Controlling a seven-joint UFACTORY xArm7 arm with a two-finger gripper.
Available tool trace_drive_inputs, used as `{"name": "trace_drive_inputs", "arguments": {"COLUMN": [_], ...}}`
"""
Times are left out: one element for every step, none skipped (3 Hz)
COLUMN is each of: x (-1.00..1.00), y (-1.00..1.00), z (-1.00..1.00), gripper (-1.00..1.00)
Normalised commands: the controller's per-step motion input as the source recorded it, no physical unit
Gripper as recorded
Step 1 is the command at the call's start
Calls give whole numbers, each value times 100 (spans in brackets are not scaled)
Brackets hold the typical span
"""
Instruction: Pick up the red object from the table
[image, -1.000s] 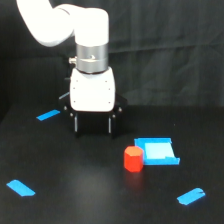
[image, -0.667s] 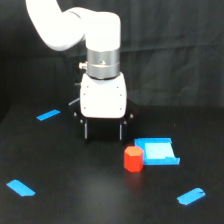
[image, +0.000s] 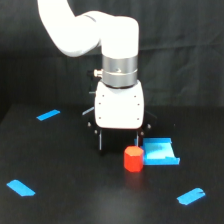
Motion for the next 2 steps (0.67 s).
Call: {"name": "trace_drive_inputs", "arguments": {"x": [20,4], "y": [-85,-53], "z": [0,-28], "gripper": [98,-31]}}
